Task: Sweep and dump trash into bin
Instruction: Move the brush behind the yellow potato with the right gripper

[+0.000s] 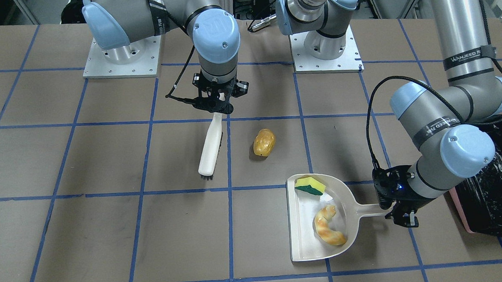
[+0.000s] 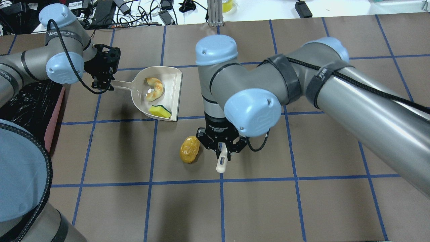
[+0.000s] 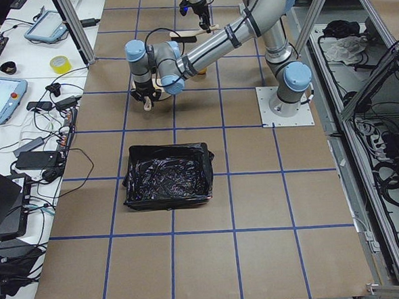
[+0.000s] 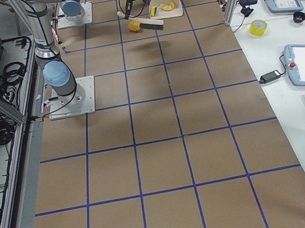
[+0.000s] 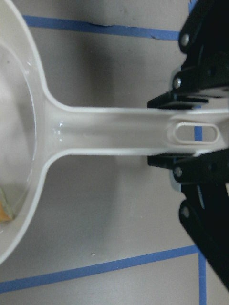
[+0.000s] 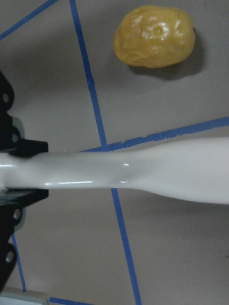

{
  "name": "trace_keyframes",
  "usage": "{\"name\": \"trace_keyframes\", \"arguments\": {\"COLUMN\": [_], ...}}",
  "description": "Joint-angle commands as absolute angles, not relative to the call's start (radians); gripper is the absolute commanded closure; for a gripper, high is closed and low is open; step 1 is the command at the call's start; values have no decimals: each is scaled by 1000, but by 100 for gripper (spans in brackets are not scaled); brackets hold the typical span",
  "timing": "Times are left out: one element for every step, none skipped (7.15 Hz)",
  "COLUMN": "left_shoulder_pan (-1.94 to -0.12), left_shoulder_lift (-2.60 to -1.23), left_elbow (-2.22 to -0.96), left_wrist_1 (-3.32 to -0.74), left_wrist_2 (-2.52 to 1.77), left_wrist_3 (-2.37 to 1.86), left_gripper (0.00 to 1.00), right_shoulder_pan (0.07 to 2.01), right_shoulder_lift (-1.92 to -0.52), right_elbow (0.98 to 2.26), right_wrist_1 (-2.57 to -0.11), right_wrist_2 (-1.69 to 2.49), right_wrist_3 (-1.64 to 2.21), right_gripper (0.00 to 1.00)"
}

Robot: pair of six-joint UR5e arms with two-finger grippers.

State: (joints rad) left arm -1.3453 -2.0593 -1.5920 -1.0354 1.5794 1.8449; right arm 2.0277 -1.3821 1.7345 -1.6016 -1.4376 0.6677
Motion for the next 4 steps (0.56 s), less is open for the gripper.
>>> {"name": "trace_keyframes", "arguments": {"left_shoulder_pan": [-1345,-1345,-1345,-1345], "left_shoulder_lift": [-2059,-2059,-2059,-2057], "left_elbow": [-1592,-1592,-1592,-1592], "left_wrist_1": [-1035,-1035,-1035,-1035], "left_wrist_2": [1578,1578,1580,1580], "left_wrist_3": [1844,1844,1844,1844], "left_gripper": [97,97,97,97], "right_shoulder_pan": [2077,2124,2132,2137], "right_shoulder_lift": [-1436,-1431,-1434,-1439], "right_elbow": [1816,1819,1827,1838], "right_wrist_1": [-1625,-1624,-1621,-1621], "right_wrist_2": [-1436,-1437,-1437,-1437], "right_wrist_3": [773,790,805,813], "right_gripper": [100,100,100,100]}}
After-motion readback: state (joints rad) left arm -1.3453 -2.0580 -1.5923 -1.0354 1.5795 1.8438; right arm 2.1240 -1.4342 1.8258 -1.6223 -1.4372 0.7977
